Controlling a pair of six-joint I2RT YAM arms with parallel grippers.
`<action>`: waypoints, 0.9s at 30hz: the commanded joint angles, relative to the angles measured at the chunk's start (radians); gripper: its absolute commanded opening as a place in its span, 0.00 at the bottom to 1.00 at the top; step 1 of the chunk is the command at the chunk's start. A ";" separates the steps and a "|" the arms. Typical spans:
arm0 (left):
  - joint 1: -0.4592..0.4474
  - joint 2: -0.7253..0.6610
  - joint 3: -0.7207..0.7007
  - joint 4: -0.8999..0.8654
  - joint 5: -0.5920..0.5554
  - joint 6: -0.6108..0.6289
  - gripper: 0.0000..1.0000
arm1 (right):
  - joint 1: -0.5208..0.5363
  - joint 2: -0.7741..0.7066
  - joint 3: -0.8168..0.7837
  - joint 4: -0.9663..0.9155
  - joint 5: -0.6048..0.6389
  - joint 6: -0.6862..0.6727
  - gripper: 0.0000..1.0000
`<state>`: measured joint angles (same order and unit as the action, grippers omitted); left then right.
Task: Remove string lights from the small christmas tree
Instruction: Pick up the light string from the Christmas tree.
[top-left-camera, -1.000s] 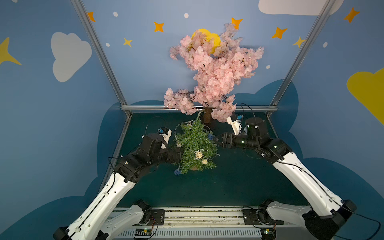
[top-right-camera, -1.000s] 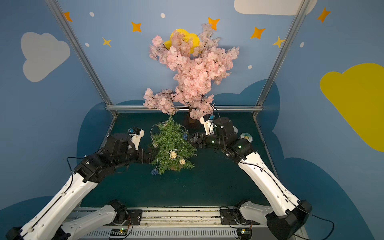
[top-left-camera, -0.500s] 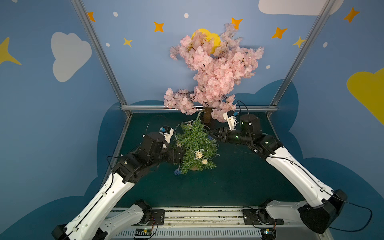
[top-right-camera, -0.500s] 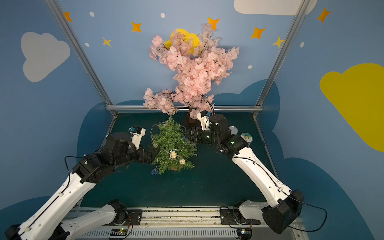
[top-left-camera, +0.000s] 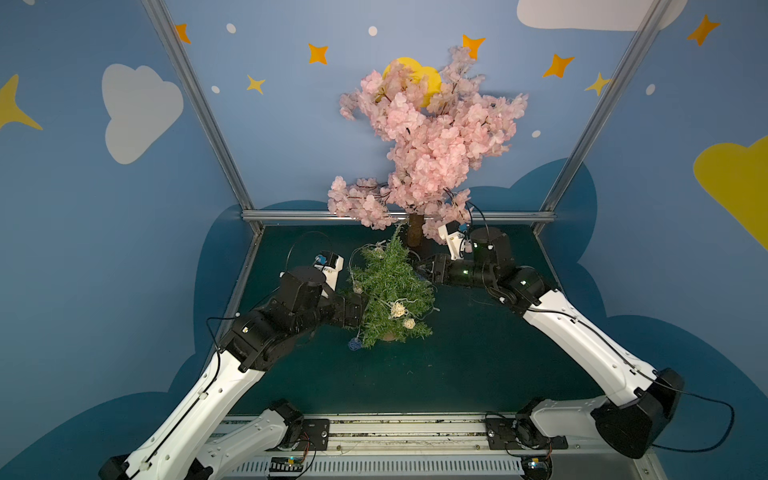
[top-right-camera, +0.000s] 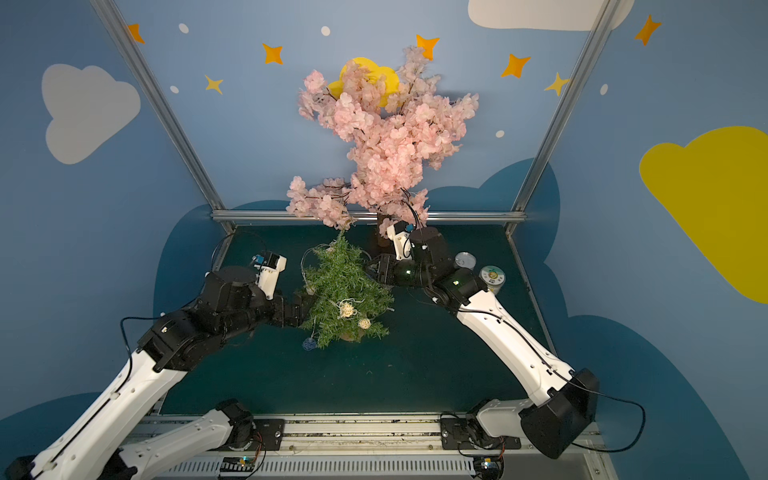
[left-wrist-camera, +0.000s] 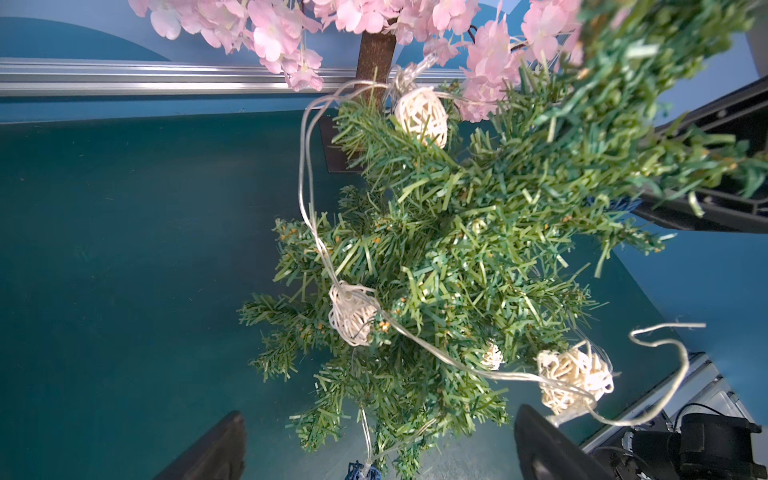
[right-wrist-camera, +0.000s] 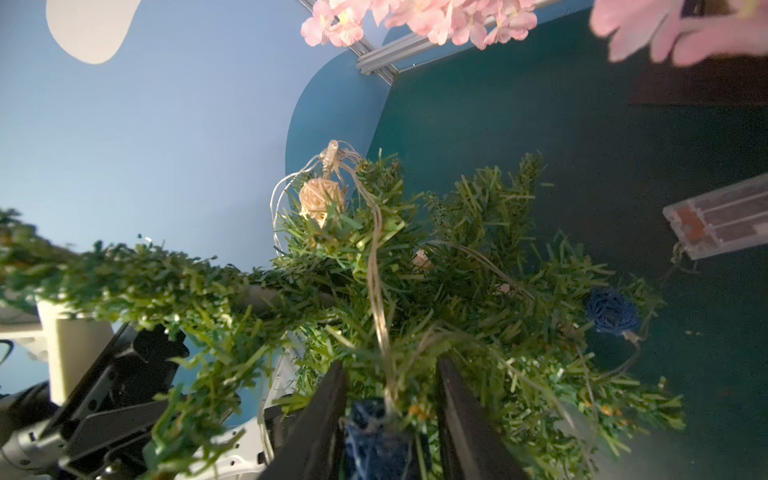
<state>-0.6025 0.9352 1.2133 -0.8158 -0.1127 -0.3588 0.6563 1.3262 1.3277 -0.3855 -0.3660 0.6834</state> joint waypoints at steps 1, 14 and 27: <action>-0.002 -0.008 -0.011 -0.003 -0.008 0.014 1.00 | 0.005 -0.004 0.029 0.005 0.026 0.001 0.25; -0.003 -0.018 0.009 -0.012 -0.010 0.029 1.00 | -0.018 0.011 0.129 -0.069 0.033 -0.050 0.15; -0.003 -0.030 0.013 -0.020 -0.021 0.048 1.00 | -0.048 0.091 0.292 -0.130 0.007 -0.116 0.11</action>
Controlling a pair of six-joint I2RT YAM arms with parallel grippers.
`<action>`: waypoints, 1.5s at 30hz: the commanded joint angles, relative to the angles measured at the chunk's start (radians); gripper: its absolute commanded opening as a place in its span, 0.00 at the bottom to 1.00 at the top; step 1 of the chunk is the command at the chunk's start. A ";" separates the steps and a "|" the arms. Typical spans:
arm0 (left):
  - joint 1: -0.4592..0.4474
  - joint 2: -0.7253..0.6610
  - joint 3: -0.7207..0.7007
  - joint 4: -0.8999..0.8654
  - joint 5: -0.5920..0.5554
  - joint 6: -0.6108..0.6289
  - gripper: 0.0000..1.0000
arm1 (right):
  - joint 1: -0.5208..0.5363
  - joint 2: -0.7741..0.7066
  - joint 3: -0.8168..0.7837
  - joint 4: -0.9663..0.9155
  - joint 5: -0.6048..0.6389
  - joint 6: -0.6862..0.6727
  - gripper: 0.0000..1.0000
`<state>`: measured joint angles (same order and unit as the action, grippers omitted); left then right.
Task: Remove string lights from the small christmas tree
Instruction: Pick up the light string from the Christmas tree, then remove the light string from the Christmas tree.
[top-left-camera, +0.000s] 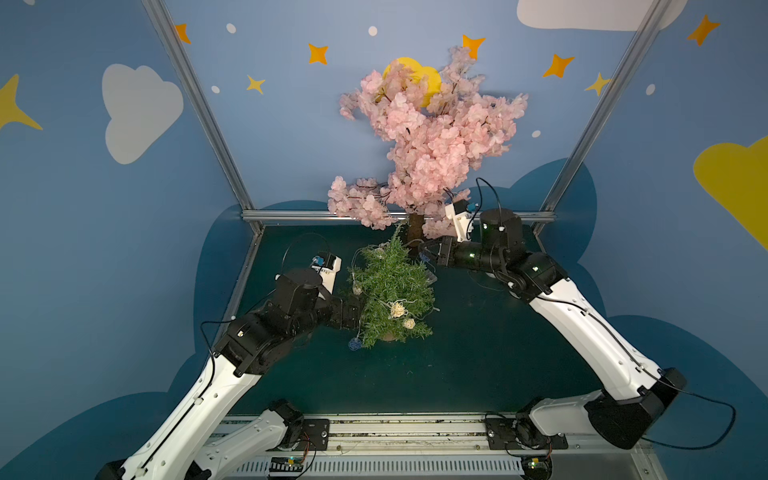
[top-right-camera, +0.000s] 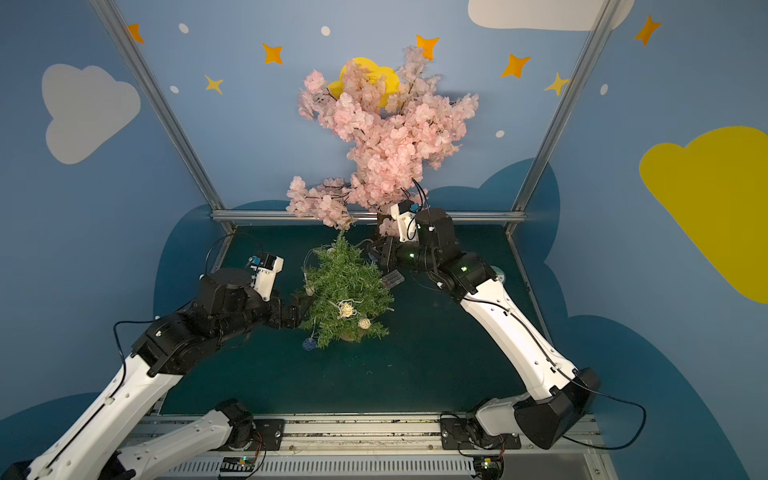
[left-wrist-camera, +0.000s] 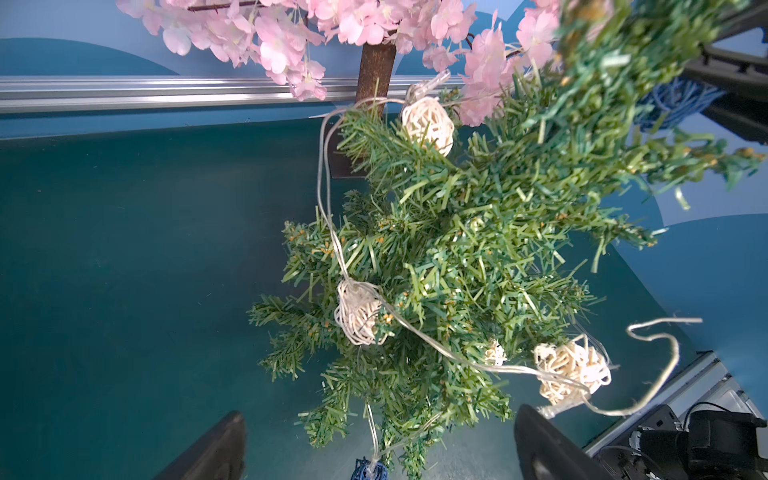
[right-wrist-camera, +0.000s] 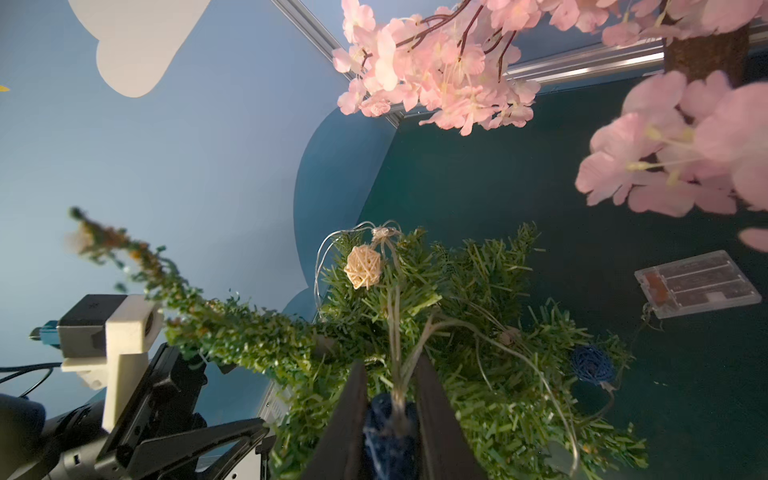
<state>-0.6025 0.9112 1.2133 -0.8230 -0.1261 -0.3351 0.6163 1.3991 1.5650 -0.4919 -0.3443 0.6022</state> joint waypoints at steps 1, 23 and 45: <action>-0.003 -0.004 0.018 -0.014 -0.009 0.028 1.00 | -0.013 0.029 0.079 -0.036 -0.013 -0.045 0.11; 0.000 0.036 0.099 -0.001 0.010 0.090 1.00 | -0.081 0.409 0.622 -0.032 -0.211 -0.115 0.11; 0.408 0.299 0.357 0.412 0.762 0.077 1.00 | 0.027 0.598 0.923 0.009 -0.269 -0.111 0.08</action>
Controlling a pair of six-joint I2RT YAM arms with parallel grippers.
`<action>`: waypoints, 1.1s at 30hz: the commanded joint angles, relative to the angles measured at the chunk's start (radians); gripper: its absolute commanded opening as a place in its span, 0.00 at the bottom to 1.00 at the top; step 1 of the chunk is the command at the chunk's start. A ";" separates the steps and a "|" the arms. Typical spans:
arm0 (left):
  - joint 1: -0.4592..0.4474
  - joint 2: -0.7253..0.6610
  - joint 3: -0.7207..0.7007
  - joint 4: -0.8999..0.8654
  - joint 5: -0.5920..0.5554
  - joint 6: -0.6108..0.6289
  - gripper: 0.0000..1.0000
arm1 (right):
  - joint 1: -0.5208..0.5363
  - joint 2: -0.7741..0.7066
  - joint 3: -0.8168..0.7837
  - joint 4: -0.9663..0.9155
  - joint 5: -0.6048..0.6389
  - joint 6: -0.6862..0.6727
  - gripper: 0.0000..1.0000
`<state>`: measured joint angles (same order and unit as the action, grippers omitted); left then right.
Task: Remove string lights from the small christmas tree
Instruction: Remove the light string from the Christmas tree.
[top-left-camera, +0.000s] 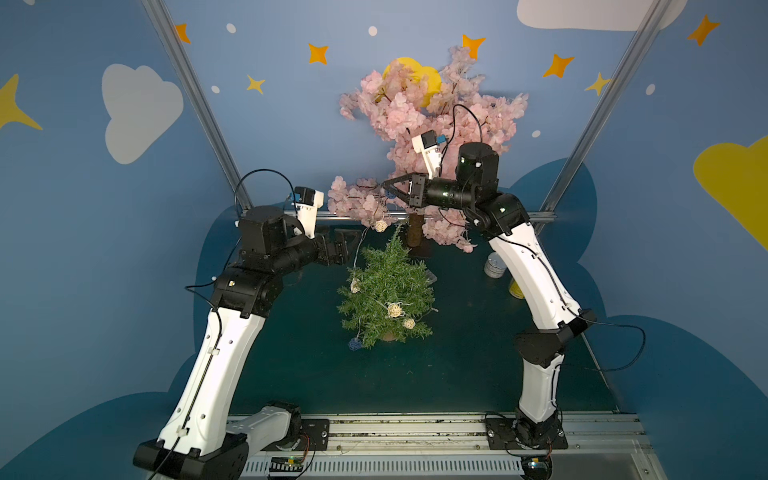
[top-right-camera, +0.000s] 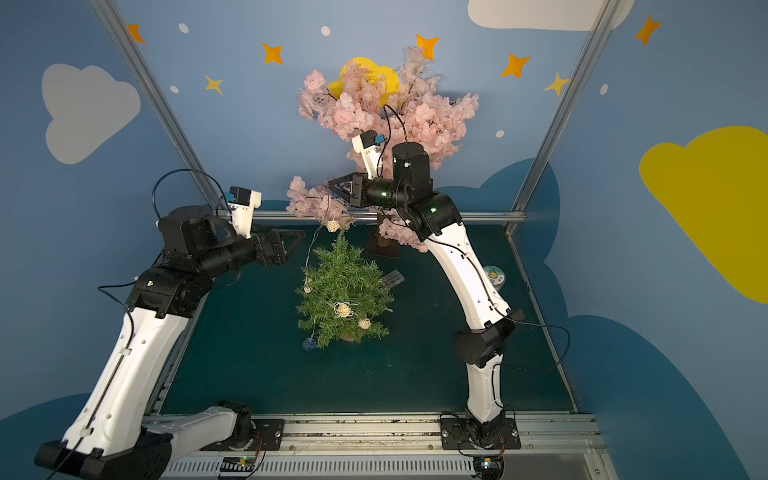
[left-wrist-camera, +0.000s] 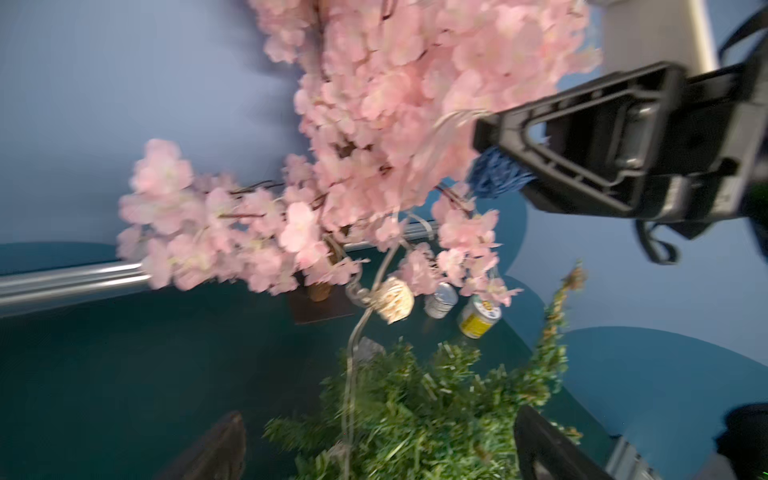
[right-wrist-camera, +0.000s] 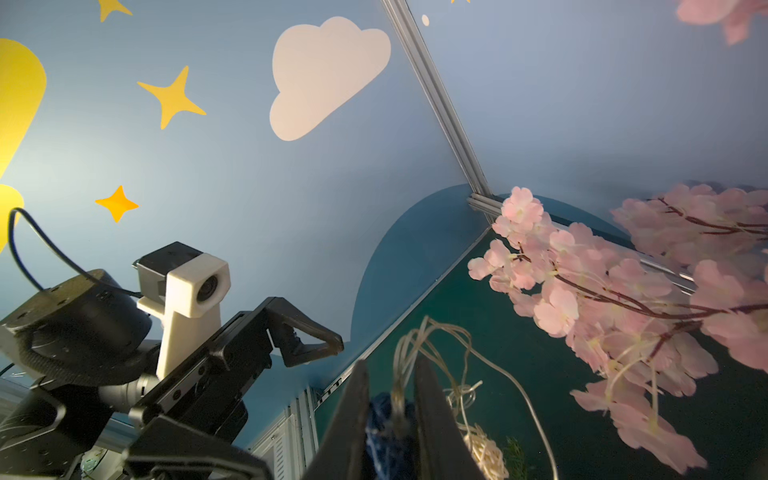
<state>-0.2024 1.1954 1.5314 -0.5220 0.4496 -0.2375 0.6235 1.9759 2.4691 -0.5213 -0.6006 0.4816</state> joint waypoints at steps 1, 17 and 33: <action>0.008 0.023 0.050 0.114 0.206 -0.025 1.00 | 0.026 0.021 0.019 0.045 -0.013 0.009 0.08; 0.011 0.041 0.005 0.092 0.116 0.071 0.98 | 0.094 0.014 0.020 0.142 -0.059 0.122 0.07; 0.005 0.134 0.002 0.116 0.116 0.089 0.93 | 0.142 -0.018 0.020 0.121 -0.068 0.157 0.06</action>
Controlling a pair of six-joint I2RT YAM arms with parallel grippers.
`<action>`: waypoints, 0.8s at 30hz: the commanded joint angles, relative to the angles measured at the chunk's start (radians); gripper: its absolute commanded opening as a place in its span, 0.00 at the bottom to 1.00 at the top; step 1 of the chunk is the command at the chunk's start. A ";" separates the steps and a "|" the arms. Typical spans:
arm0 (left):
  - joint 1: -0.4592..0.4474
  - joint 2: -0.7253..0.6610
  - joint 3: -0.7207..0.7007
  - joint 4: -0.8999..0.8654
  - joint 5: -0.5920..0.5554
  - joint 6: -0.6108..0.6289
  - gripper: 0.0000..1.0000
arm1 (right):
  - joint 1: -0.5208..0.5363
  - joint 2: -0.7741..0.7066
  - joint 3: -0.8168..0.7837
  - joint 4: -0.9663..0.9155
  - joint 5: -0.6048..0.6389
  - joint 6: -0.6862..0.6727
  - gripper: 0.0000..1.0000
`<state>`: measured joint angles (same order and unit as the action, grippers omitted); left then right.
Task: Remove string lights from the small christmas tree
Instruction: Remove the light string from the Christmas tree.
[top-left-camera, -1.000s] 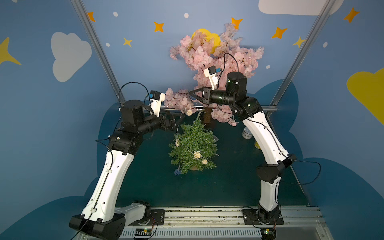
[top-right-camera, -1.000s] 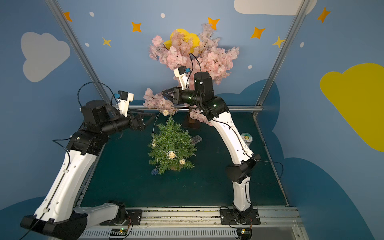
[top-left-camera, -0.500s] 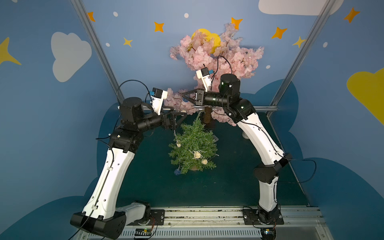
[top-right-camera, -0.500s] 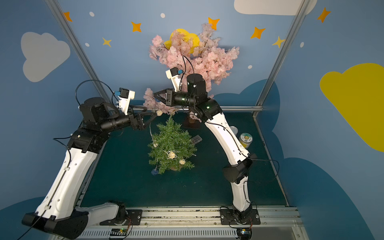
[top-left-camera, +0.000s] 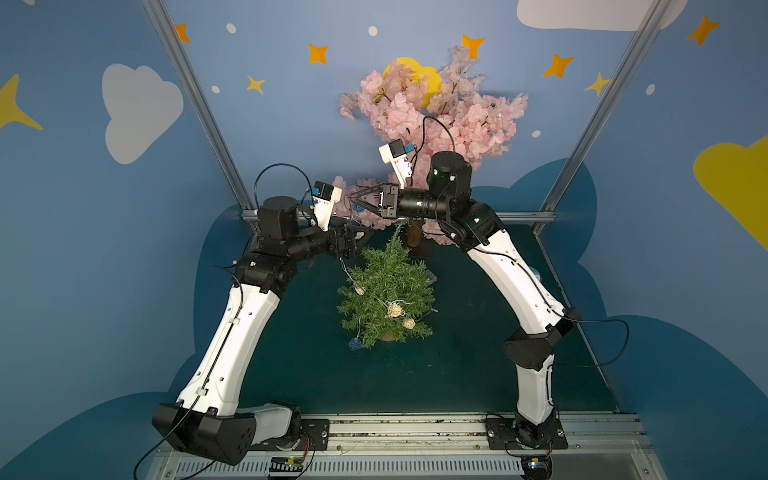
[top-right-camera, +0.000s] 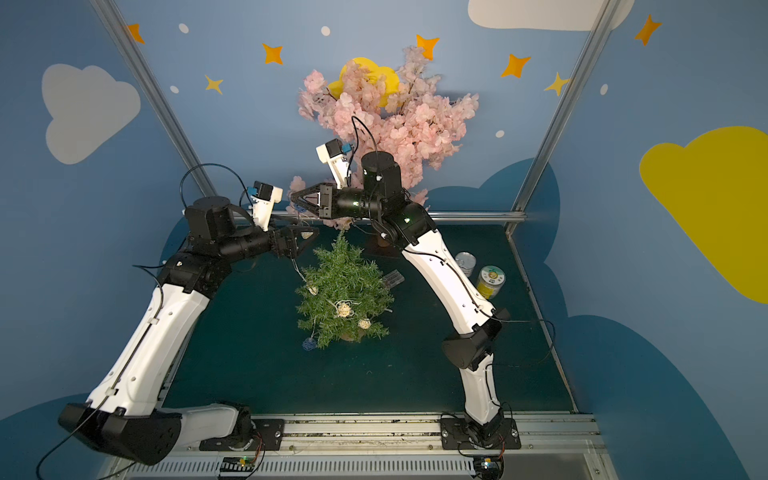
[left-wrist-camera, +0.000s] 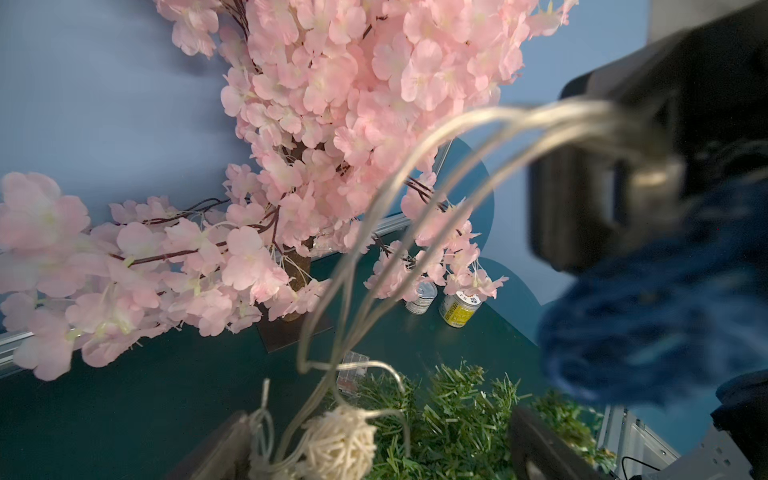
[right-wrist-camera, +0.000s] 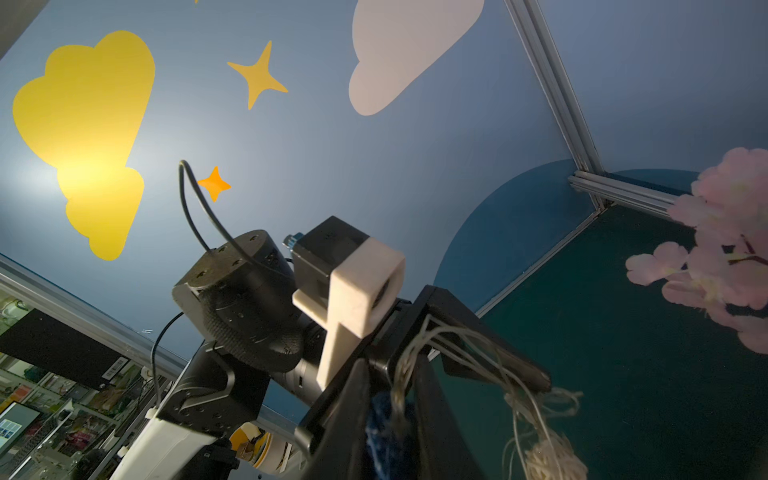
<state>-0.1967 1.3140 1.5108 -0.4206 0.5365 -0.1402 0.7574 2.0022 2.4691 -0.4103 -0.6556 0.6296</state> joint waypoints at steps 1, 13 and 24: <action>-0.001 0.016 0.017 0.021 0.026 -0.009 0.92 | 0.010 -0.047 0.018 0.008 -0.011 0.010 0.06; -0.001 -0.013 -0.038 0.056 -0.002 0.001 0.47 | 0.022 -0.062 0.018 0.013 -0.024 0.034 0.06; -0.002 -0.074 -0.075 0.027 -0.045 0.000 0.19 | 0.023 -0.081 0.014 -0.018 -0.004 0.015 0.06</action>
<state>-0.1974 1.2716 1.4445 -0.3939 0.5060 -0.1360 0.7742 1.9728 2.4691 -0.4248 -0.6632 0.6540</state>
